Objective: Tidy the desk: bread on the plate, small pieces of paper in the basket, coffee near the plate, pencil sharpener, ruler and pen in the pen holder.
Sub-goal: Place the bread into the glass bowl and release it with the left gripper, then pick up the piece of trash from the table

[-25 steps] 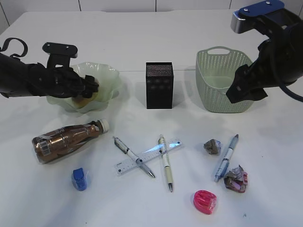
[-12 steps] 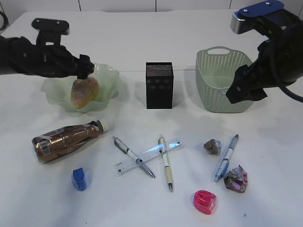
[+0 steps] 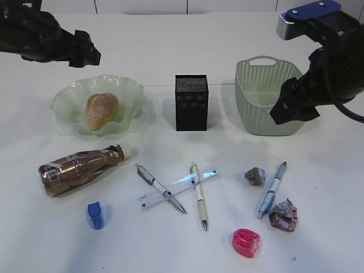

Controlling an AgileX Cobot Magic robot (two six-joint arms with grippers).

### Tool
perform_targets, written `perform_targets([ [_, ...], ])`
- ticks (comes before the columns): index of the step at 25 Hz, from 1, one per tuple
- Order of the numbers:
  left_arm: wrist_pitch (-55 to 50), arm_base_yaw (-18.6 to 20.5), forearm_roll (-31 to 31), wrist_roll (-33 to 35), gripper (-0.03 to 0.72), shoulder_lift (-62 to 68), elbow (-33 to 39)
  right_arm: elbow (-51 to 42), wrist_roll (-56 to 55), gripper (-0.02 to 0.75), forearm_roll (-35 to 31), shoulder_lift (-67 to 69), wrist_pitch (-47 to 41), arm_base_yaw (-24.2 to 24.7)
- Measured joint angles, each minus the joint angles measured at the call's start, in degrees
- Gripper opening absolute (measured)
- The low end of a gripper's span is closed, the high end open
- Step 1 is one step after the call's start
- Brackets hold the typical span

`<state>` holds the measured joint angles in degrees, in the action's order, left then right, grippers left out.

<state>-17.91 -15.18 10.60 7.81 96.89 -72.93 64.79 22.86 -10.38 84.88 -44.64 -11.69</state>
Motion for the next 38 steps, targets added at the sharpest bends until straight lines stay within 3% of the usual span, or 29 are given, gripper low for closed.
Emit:
perform_targets([
  [10,-20.5,-5.8,0.3,2.7,0.587,-9.3,0.0,0.0,0.0,0.533,-0.4,0.0,-2.9,0.0],
  [21,-41.7,-6.0,3.9,3.9,0.521,-13.7,0.0,0.0,0.1,0.533,-0.4,0.0,-11.0,0.0],
  [31,-51.8,-6.0,3.9,3.9,0.513,-19.3,0.0,0.0,0.0,0.533,-0.4,-1.5,-18.0,0.0],
  [38,-53.0,-6.0,3.9,3.9,0.499,-25.8,0.0,-0.4,-2.0,0.533,-0.2,-6.1,-22.1,0.0],
])
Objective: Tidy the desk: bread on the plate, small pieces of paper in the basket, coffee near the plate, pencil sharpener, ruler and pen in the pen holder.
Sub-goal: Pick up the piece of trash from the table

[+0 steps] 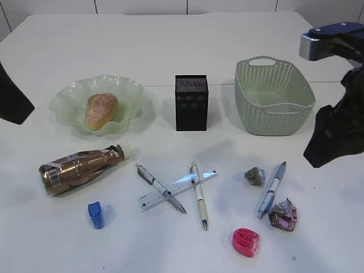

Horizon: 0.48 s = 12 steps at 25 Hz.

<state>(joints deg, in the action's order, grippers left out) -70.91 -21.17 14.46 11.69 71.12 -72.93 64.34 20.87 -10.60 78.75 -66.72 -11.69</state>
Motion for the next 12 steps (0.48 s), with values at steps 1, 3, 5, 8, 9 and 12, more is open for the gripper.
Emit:
perform_targets([
  [1,0.0,0.0,0.0,0.0,0.499,-1.2,0.0,-0.9,-0.3,0.533,0.0,-1.6,-0.1,0.0],
  [3,-0.1,0.0,0.0,0.0,0.499,-3.6,0.0,-3.0,-0.6,0.533,0.0,-4.0,-0.3,0.0],
  [5,-0.3,0.0,0.0,-0.1,0.499,-6.3,0.1,-5.0,-0.8,0.533,0.0,-6.6,-0.4,0.0],
  [8,-0.3,0.0,0.0,-0.1,0.499,-10.5,3.2,-8.2,-1.4,0.533,0.0,-10.2,-0.4,0.0],
  [9,-0.3,0.0,0.0,-0.1,0.499,-12.1,5.1,-10.0,-1.7,0.533,0.0,-12.0,-0.4,0.0],
  [12,-0.4,0.0,0.0,-0.1,0.499,-16.9,11.7,-12.2,-2.2,0.533,0.1,-15.0,-0.2,0.0],
])
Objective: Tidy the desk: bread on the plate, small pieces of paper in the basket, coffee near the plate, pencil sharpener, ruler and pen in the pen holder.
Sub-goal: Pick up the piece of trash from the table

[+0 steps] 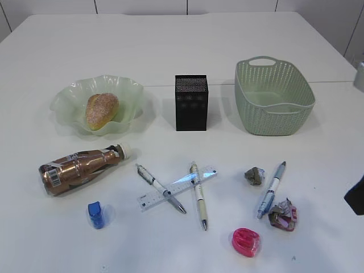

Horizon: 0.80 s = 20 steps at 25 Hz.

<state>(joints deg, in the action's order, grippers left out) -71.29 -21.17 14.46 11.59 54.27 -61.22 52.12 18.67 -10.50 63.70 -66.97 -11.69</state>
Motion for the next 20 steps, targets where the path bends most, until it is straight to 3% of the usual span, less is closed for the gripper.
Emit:
perform_targets([
  [7,6.5,0.0,-0.2,0.0,0.494,-10.1,13.5,-5.3,-1.6,0.533,0.1,-3.8,2.7,0.0],
  [8,8.0,0.0,-0.2,0.0,0.494,-10.8,14.9,-8.3,-2.2,0.533,0.2,-4.1,6.7,0.0],
  [15,17.9,0.0,-2.2,0.0,0.494,-11.2,21.3,-10.6,-4.6,0.533,0.3,-0.5,14.4,0.0],
  [20,22.3,0.0,-2.3,0.0,0.492,-11.2,22.1,-10.6,-8.3,0.533,0.1,7.8,18.5,0.0],
])
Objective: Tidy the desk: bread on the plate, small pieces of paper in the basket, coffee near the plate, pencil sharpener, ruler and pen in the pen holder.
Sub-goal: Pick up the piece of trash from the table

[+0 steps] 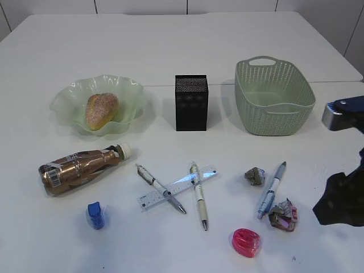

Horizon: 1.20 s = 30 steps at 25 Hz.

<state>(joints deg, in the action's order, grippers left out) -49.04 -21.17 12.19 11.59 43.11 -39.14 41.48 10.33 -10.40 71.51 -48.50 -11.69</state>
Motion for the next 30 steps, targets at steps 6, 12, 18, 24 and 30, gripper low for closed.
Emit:
perform_targets([
  [6,1.1,0.0,0.0,0.0,0.490,0.0,0.0,0.0,-0.5,0.533,-0.9,9.1,4.3,0.0],
  [12,1.5,0.0,0.0,0.0,0.489,0.0,0.0,0.0,-0.3,0.532,-2.6,15.2,8.3,0.0],
  [18,1.7,0.0,0.0,0.0,0.482,0.0,0.0,3.0,0.1,0.533,-3.0,18.7,10.2,0.0],
  [24,1.8,0.0,0.1,0.0,0.480,0.0,0.0,5.2,0.2,0.533,-3.1,22.3,10.7,-0.2],
  [30,1.9,0.0,0.2,0.0,0.476,0.0,0.0,8.0,0.2,0.533,-2.5,26.6,11.3,-3.1],
])
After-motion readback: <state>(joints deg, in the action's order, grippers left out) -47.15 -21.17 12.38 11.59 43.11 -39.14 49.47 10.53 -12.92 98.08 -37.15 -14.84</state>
